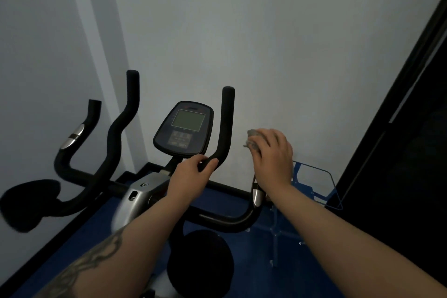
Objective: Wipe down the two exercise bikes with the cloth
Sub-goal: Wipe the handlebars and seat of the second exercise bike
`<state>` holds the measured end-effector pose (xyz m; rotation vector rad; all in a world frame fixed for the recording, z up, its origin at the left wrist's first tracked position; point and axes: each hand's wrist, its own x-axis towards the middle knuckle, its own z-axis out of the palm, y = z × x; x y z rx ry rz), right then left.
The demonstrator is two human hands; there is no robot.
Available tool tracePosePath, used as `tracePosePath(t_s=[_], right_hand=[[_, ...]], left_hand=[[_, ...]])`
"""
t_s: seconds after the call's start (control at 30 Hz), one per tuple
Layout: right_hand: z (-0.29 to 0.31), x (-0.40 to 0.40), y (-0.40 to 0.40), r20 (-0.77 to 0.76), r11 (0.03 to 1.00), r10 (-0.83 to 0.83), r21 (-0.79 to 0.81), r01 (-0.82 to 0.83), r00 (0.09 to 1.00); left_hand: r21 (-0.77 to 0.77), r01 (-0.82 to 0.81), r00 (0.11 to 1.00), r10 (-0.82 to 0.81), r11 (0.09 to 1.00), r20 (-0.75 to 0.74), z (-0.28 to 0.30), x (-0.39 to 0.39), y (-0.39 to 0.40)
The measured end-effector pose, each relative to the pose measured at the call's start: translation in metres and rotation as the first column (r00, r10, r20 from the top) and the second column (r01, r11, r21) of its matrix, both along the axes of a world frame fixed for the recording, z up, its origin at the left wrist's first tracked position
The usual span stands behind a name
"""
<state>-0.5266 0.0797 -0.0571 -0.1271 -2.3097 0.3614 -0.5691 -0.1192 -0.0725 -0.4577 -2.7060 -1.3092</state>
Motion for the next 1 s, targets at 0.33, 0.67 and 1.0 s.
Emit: tracePosePath(t_s=[0.33,0.67,1.0], right_hand=[[-0.053,0.092,-0.041,0.045,0.873,0.156,-0.473,-0.116,0.987],[-0.064,0.164,-0.089,0.233,0.769,0.354,-0.624,-0.140,0.906],[-0.080,0.228,-0.127,0.332,0.605,0.290,-0.790,0.097,0.898]], left_hand=[[0.036,0.218,0.975,-0.219,0.975,0.031,-0.027,0.036,-0.042],[-0.005,0.302,0.944,-0.300,0.953,-0.136,-0.058,0.079,-0.089],[-0.006,0.374,0.912,-0.367,0.927,0.181,-0.083,0.160,-0.150]])
